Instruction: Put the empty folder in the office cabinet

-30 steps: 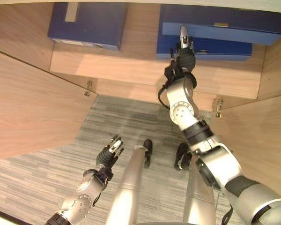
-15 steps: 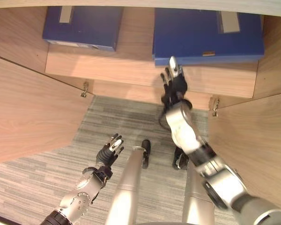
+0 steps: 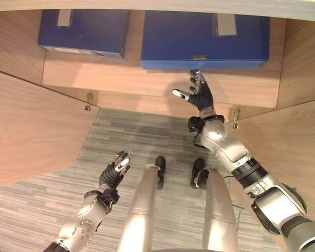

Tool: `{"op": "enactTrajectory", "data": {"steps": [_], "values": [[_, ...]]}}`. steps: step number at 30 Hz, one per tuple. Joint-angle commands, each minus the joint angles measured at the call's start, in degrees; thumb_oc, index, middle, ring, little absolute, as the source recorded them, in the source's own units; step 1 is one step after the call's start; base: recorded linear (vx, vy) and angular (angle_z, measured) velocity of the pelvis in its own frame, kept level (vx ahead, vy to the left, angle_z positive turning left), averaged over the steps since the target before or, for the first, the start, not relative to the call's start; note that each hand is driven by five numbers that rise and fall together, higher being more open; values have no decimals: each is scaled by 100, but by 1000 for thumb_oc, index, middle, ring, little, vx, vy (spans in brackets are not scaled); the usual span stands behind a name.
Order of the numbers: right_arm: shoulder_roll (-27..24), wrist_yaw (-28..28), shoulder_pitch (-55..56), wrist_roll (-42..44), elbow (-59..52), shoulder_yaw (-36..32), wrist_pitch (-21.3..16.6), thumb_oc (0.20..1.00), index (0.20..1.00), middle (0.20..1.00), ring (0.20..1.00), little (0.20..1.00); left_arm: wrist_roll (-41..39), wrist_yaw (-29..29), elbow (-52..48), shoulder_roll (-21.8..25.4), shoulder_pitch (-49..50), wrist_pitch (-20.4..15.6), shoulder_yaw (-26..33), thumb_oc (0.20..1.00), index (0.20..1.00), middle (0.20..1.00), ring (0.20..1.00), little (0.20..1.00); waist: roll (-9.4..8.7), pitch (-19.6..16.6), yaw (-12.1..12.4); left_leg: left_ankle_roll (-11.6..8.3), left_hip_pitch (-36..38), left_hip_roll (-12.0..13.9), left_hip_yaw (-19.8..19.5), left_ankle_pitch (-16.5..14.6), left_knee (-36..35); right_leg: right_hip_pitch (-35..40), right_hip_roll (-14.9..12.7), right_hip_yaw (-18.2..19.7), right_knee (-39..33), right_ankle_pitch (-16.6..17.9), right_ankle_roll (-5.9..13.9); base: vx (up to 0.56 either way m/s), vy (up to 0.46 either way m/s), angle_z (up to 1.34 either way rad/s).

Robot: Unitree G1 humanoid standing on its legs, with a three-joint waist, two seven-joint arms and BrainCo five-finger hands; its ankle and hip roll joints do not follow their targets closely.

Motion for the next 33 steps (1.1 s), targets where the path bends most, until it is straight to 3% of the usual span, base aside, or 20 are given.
{"op": "enactTrajectory", "data": {"steps": [1, 10, 15, 18, 19, 23, 25, 27, 29, 33], "values": [[260, 71, -584, -278, -180, -27, -255, 1000, 1000, 1000, 1000, 1000, 225, -85, -381, 128, 263, -148, 156, 1000, 1000, 1000, 1000, 1000, -147, 32, 74, 298, -55, -37, 26, 106, -645, 254, 8, -83, -380, 118, 90, 0, 0, 0], [49, 422, -1792, -135, 683, 206, -275, 1000, 1000, 1000, 1000, 1000, 171, -264, -431, 236, 238, -182, 198, 1000, 1000, 1000, 1000, 1000, -181, 13, 161, 275, -54, -47, 22, 125, -657, 248, 4, -90, -400, 136, 94, 0, 0, 0], [-615, 894, -2814, -1784, 1478, 854, -48, 1000, 1000, 1000, 1000, 1000, 118, -667, -474, 286, 525, -134, 407, 1000, 1000, 1000, 1000, 1000, -185, -18, 246, 271, -33, -54, 2, 129, -660, 265, -10, -106, -404, 123, 100, 0, 0, 0], [-1007, 1161, -2767, -2360, 1200, 981, 30, 1000, 1000, 1000, 1000, 1000, 184, -808, -421, 225, 644, -40, 532, 1000, 1000, 1000, 1000, 1000, -187, -39, 222, 269, -42, -45, 7, 118, -653, 266, -12, -104, -415, 110, 107, 0, 0, 0], [-1428, 1511, -2706, -3102, 762, 1092, 88, 1000, 1000, 1000, 1000, 1000, 323, -960, -352, 153, 714, 93, 673, 1000, 1000, 1000, 1000, 1000, -187, -61, 201, 274, -48, -52, -8, 104, -660, 252, -21, -101, -414, 85, 111, 0, 0, 0], [-2120, 2144, -2289, -3718, -71, 1017, -60, 1000, 1000, 1000, 1000, 1000, 508, -1189, -348, -34, 839, 202, 883, 1000, 1000, 1000, 1000, 1000, -180, -78, 184, 276, -59, -67, -36, 89, -659, 234, -55, -86, -395, 54, 129, 8, 1, -1], [-2650, 2757, -1984, -3781, -682, 1233, -315, 1000, 1000, 1000, 1000, 1000, 595, -1380, -358, -139, 879, 236, 1024, 1000, 1000, 1000, 1000, 1000, -188, -74, 172, 270, -66, -66, -36, 100, -659, 213, -73, -68, -378, 51, 136, 0, 0, 0], [-2804, 2954, -1884, -3722, -940, 1269, -364, 1000, 1000, 1000, 1000, 1000, 611, -1425, -362, -171, 882, 251, 1051, 1000, 1000, 1000, 1000, 1000, -196, -72, 166, 268, -67, -65, -40, 97, -657, 212, -80, -70, -378, 45, 134, 0, 0, 0], [-3268, 3739, -1663, -3537, -1512, 1590, -503, 1000, 1000, 1000, 1000, 1000, 703, -1592, -386, -233, 880, 271, 1139, 1000, 1000, 1000, 1000, 1000, -219, -64, 170, 254, -83, -72, -45, 111, -641, 190, -107, -73, -353, 37, 133, 0, 0, 0], [-3801, 4318, -1765, -3324, -1884, 2066, -603, 1000, 1000, 1000, 1000, 1000, 699, -1722, -447, -254, 823, 244, 1156, 1000, 1000, 1000, 1000, 1000, -253, -74, 185, 241, -78, -71, -53, 149, -684, 185, -136, -79, -375, 57, 151, 0, 0, 0]]}}
